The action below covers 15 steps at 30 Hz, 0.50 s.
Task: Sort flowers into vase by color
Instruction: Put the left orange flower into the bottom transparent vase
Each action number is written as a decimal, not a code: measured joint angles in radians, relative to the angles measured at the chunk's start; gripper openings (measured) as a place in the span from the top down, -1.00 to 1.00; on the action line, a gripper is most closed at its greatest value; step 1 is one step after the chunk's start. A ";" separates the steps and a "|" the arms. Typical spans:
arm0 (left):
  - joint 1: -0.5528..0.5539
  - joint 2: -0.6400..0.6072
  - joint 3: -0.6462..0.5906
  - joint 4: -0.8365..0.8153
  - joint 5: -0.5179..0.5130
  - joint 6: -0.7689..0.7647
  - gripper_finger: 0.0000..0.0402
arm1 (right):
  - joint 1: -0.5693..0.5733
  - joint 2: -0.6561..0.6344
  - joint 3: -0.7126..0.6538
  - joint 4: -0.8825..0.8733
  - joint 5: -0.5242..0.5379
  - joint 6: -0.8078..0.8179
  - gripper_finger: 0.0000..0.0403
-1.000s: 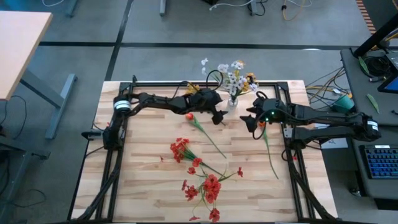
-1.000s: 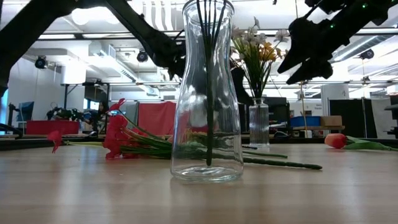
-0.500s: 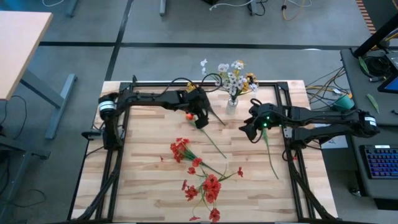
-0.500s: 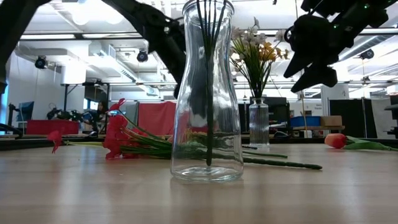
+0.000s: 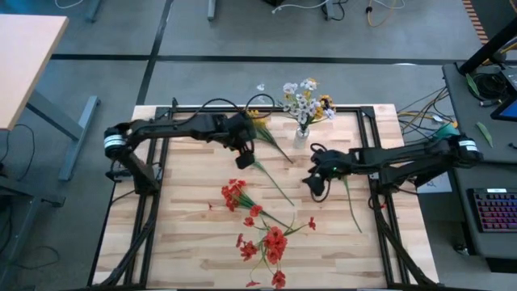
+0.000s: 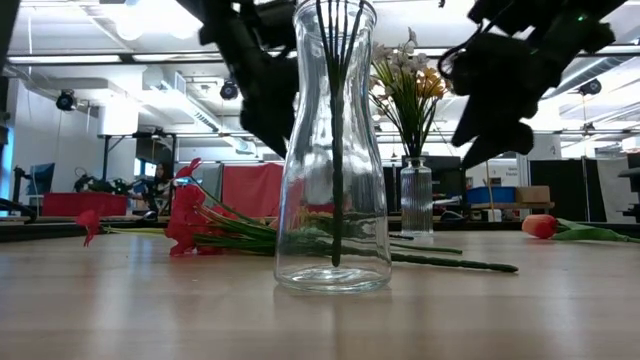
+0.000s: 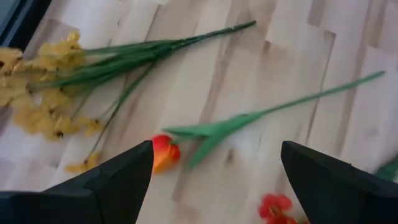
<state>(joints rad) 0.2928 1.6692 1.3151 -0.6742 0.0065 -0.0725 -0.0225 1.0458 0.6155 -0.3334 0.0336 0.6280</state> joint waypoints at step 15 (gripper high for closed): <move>-0.082 -0.461 -0.482 0.362 -0.088 -0.213 -0.64 | 0.010 0.343 0.002 0.525 0.151 -0.212 -0.24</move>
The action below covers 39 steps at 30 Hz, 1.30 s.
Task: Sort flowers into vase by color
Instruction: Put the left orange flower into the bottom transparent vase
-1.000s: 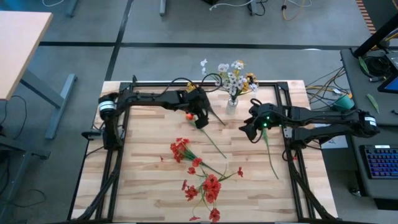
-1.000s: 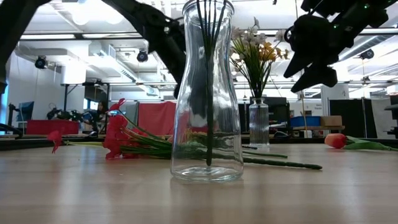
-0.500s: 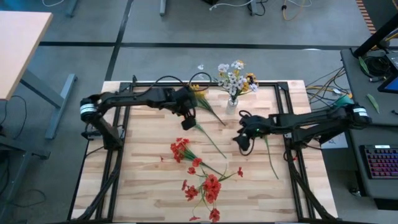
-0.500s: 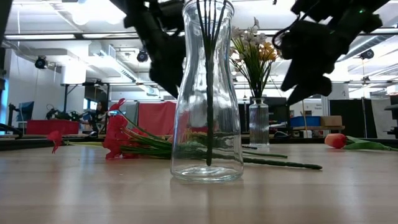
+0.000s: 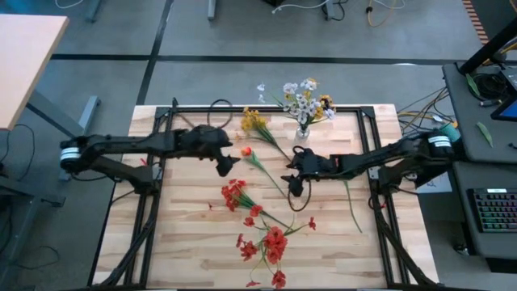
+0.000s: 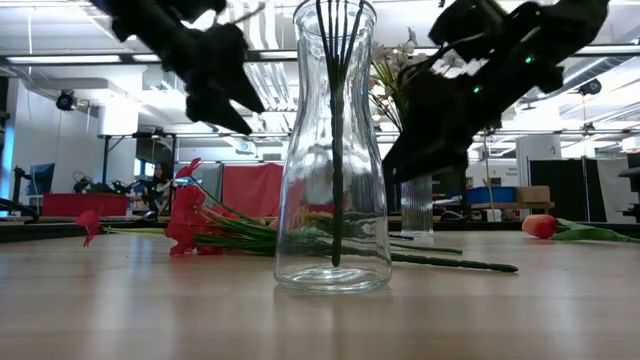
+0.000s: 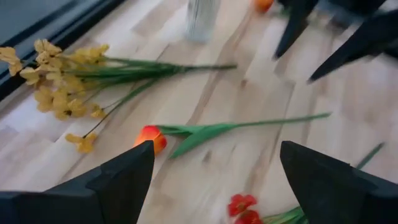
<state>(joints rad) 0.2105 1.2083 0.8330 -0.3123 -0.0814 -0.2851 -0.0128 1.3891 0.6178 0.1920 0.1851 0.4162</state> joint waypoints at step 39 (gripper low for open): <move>-0.020 -0.311 -0.388 0.531 0.001 -0.117 -0.63 | -0.020 0.551 0.456 -0.173 0.177 -0.090 0.29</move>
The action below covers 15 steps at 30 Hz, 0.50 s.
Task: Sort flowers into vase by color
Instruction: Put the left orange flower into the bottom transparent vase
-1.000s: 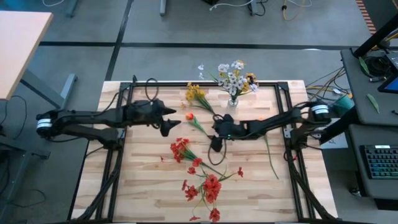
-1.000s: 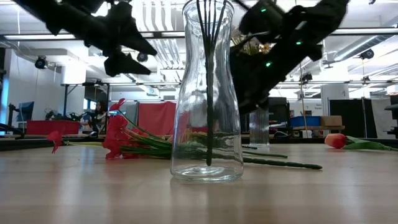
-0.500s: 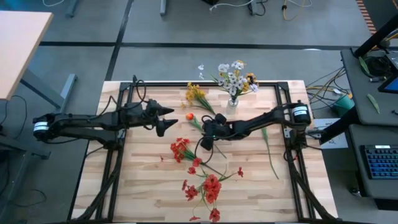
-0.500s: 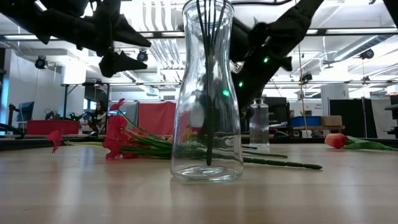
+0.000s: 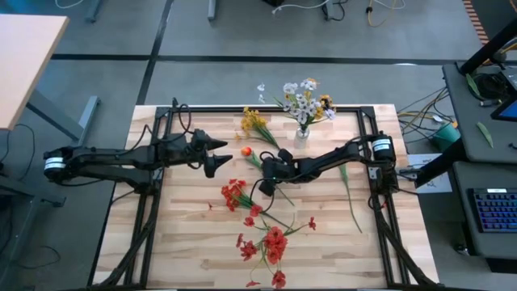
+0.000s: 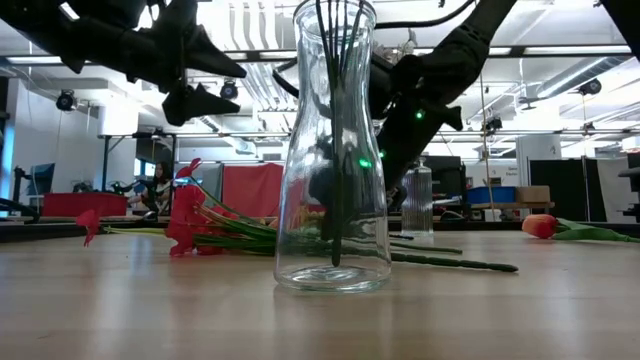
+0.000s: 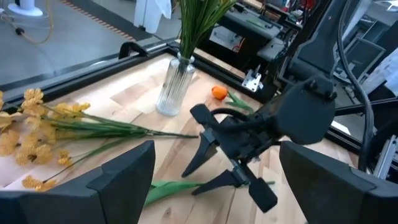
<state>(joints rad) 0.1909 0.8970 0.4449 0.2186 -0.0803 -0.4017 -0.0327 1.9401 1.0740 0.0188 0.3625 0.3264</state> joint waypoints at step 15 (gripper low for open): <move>0.000 0.000 -0.001 0.073 -0.016 0.028 -0.63 | -0.002 -0.071 -0.004 -0.014 -0.032 -0.004 0.93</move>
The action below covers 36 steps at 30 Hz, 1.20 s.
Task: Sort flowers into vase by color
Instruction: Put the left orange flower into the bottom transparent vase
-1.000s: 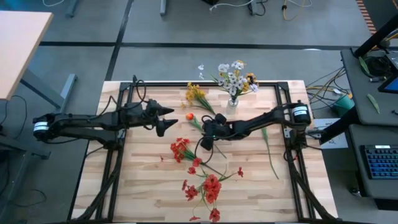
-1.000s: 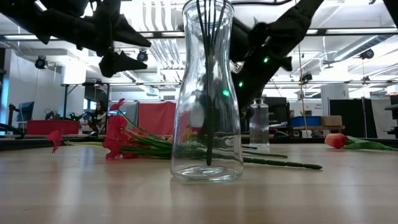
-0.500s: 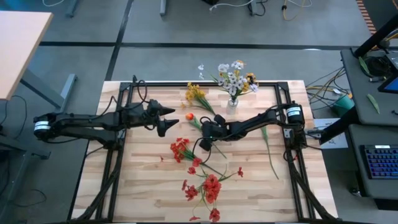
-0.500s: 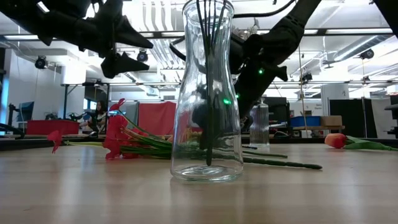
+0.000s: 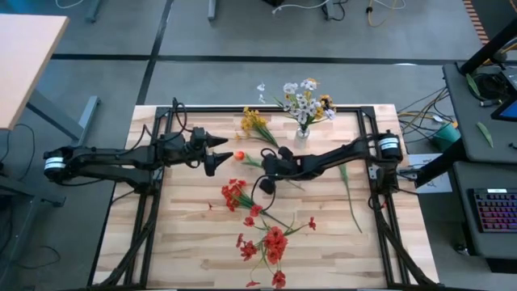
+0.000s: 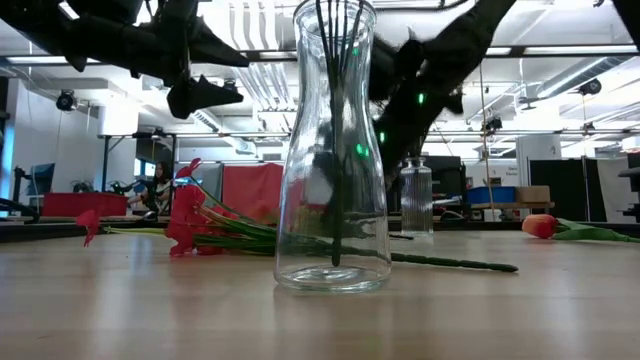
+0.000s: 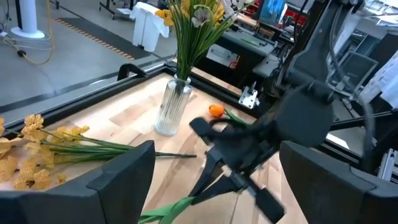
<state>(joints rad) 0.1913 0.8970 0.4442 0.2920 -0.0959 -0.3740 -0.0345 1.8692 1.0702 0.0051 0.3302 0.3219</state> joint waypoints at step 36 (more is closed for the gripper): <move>-0.005 0.072 0.000 0.130 0.002 0.009 -0.63 | 0.275 -0.103 -0.248 1.564 -0.155 -0.255 0.94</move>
<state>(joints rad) 0.1864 0.9694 0.4442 0.4218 -0.0944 -0.3650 0.2410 1.7663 0.8217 1.5693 0.1748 0.0669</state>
